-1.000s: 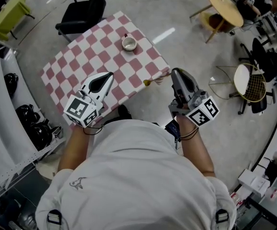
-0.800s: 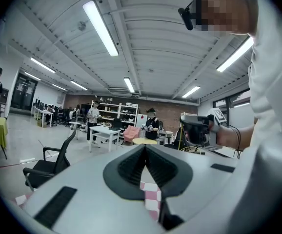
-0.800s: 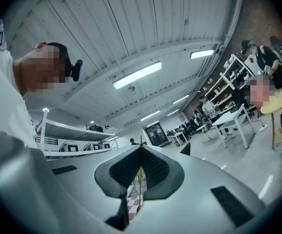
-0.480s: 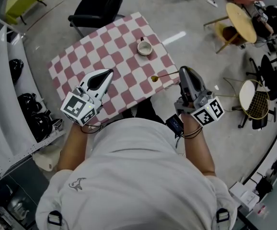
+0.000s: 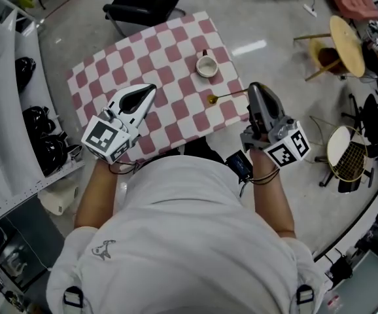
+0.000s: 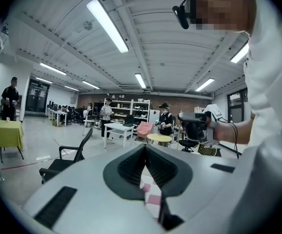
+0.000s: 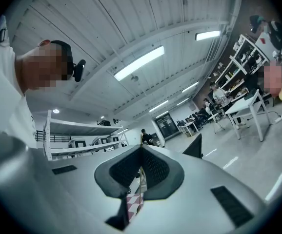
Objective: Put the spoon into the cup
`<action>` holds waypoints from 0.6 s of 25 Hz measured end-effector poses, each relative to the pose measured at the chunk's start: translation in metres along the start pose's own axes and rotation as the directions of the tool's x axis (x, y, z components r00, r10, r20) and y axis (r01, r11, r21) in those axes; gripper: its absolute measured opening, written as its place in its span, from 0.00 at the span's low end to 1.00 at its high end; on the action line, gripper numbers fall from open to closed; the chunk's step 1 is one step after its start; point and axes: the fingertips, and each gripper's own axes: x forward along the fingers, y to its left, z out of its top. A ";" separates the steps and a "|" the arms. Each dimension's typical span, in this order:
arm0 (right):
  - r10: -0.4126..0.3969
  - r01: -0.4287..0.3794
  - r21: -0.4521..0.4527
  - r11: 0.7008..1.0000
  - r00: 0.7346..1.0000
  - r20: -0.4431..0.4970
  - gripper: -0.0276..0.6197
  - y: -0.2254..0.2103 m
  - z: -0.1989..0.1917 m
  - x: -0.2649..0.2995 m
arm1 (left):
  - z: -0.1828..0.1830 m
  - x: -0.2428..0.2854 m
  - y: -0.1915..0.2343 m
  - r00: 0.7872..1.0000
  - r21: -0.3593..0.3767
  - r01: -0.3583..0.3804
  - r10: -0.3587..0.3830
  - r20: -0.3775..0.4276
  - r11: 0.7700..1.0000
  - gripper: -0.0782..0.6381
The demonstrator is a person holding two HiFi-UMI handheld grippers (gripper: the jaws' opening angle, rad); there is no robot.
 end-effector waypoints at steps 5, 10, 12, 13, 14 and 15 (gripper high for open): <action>0.012 -0.012 0.024 1.000 1.000 -0.028 0.09 -0.037 0.003 0.014 | 0.002 0.029 0.012 1.000 -0.004 -0.018 0.018 -0.011 1.000 0.13; 0.031 -0.029 0.039 0.999 0.998 -0.051 0.09 -0.071 0.008 0.031 | 0.001 0.063 0.019 0.999 -0.029 -0.022 0.021 -0.035 0.999 0.13; 0.039 -0.036 0.051 0.998 0.997 -0.062 0.09 -0.086 0.005 0.038 | -0.004 0.078 0.023 0.999 -0.048 -0.023 0.021 -0.045 0.999 0.13; 0.044 -0.040 0.057 0.998 0.997 -0.066 0.09 -0.093 0.004 0.042 | -0.006 0.086 0.026 0.999 -0.055 -0.025 0.022 -0.049 0.998 0.13; 0.048 -0.044 0.061 0.997 0.996 -0.070 0.09 -0.100 0.003 0.045 | -0.009 0.093 0.028 0.998 -0.062 -0.028 0.024 -0.054 0.998 0.13; 0.052 -0.047 0.065 0.997 0.996 -0.074 0.09 -0.106 0.003 0.048 | -0.012 0.100 0.030 0.998 -0.067 -0.030 0.026 -0.060 0.997 0.13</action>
